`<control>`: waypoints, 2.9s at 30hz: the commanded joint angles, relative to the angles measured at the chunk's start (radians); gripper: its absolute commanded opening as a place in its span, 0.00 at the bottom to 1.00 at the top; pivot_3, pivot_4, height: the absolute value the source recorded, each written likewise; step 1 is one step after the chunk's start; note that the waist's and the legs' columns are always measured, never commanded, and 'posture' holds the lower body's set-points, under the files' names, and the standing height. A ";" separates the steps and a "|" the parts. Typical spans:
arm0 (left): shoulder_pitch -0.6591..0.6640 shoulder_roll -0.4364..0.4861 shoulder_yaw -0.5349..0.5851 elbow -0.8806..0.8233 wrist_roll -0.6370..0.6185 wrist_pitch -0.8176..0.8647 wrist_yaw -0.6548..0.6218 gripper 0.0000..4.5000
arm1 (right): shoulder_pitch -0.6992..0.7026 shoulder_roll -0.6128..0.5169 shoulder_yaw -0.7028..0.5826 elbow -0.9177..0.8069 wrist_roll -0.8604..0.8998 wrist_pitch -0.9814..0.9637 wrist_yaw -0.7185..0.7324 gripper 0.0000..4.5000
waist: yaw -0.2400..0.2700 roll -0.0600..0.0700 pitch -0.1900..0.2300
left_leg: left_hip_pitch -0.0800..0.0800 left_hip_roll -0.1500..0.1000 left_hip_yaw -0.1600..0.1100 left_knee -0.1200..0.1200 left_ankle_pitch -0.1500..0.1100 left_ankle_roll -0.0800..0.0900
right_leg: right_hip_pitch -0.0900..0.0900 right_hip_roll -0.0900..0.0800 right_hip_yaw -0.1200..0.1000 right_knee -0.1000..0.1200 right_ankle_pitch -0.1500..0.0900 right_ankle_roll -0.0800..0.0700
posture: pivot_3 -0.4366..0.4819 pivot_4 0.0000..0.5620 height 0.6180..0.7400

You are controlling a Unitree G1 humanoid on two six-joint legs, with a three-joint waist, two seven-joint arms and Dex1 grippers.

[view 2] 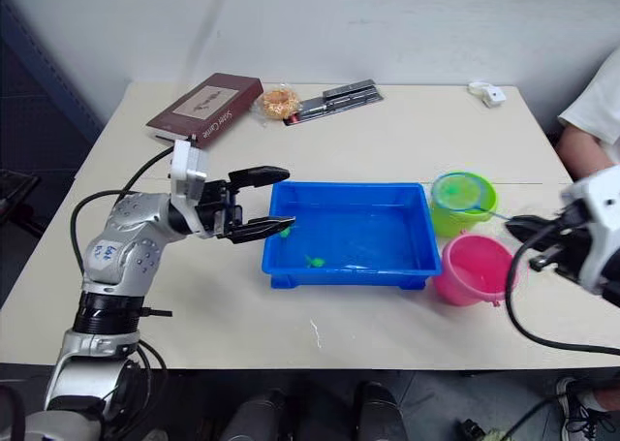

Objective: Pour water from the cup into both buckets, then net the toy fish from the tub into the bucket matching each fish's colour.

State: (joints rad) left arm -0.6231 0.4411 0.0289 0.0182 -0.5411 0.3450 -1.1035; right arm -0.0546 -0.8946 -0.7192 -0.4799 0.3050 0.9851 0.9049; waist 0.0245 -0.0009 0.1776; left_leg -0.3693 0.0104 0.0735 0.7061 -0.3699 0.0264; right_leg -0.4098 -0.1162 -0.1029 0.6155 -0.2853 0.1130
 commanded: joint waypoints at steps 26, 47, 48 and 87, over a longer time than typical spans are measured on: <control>-0.046 -0.081 -0.012 0.058 0.016 -0.038 0.068 0.99 | 0.098 -0.184 0.452 0.497 -0.933 -1.266 -0.751 0.00 | -0.002 0.000 0.000 | 0.001 0.004 0.001 0.001 0.001 -0.001 | 0.000 0.000 0.001 0.000 0.000 0.000 | 0.48 0.27 1.00; -0.047 -0.108 -0.001 0.071 0.014 -0.043 0.079 0.99 | 0.127 -0.204 0.424 0.517 -0.978 -1.299 -0.805 0.00 | -0.002 0.000 0.000 | 0.000 0.004 0.001 0.001 0.001 -0.001 | 0.000 0.000 0.000 -0.001 0.000 0.000 | 0.48 0.27 1.00; -0.044 -0.105 -0.006 0.069 0.017 -0.044 0.073 0.99 | 0.137 -0.199 0.413 0.513 -0.979 -1.292 -0.811 0.00 | -0.001 0.000 0.000 | 0.000 0.004 0.001 0.001 0.001 -0.001 | 0.000 0.000 0.000 -0.001 0.000 0.000 | 0.48 0.27 1.00; 0.138 0.356 0.102 0.109 0.089 -0.128 -0.144 0.99 | -0.343 0.081 1.017 0.121 -0.193 -0.420 -0.173 0.00 | -0.004 0.000 0.000 | -0.001 0.004 -0.002 0.001 0.000 -0.001 | -0.002 0.000 -0.001 0.001 -0.001 -0.002 | 0.48 0.27 1.00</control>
State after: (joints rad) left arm -0.4646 0.7765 0.1309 0.1589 -0.4593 0.2088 -1.2442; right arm -0.3830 -0.8299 0.2847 -0.3719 0.1324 0.5573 0.7241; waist 0.0206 -0.0006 0.1777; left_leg -0.3707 0.0143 0.0719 0.7069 -0.3697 0.0254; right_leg -0.4116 -0.1162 -0.1046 0.6170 -0.2864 0.1110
